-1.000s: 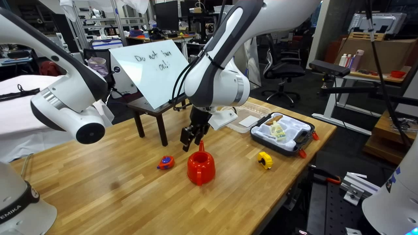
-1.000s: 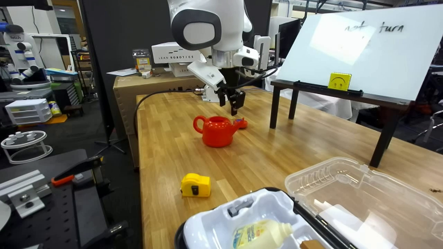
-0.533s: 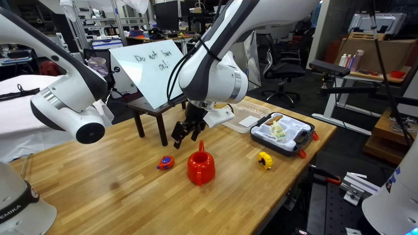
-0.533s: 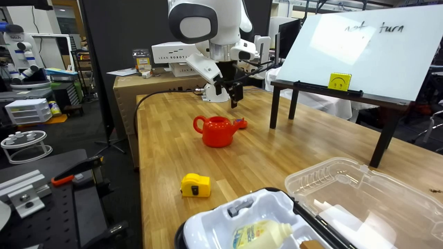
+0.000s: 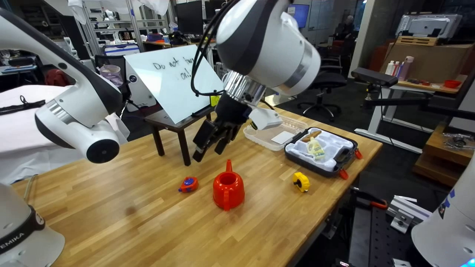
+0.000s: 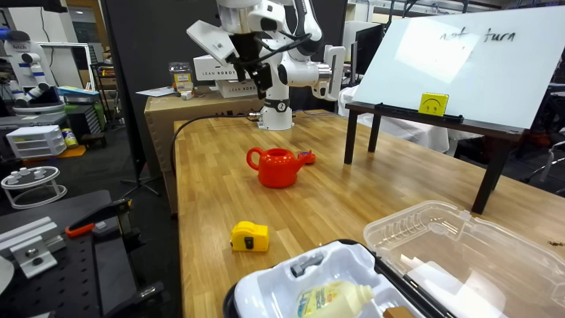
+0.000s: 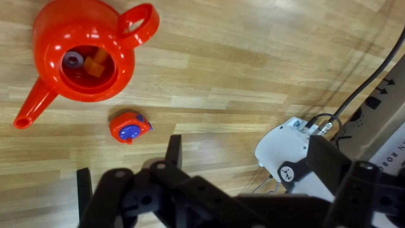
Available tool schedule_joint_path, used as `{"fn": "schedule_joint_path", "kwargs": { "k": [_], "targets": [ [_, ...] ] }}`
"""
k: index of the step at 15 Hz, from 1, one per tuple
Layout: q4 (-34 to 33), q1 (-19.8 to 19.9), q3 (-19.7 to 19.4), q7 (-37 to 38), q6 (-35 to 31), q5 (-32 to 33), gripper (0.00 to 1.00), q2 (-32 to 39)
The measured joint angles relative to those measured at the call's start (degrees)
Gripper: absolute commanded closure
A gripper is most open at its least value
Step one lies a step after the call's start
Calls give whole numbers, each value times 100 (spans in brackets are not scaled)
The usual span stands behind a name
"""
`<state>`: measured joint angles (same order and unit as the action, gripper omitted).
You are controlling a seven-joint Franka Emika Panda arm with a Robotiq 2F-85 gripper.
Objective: Put the yellow toy dumbbell in the orange toy teapot
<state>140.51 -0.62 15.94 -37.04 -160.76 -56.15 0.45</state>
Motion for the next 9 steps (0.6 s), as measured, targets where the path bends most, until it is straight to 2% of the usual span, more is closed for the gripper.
{"fn": "schedule_joint_path", "kwargs": {
  "k": [4,7,9],
  "targets": [
    [930,15,-133,-225,730,-145,0,-1117],
    [1694,-102,-761,-367,1466,150,0,-1894],
    [2085,-5,-1226,-502,2151,481,0,-2398]
  ]
}}
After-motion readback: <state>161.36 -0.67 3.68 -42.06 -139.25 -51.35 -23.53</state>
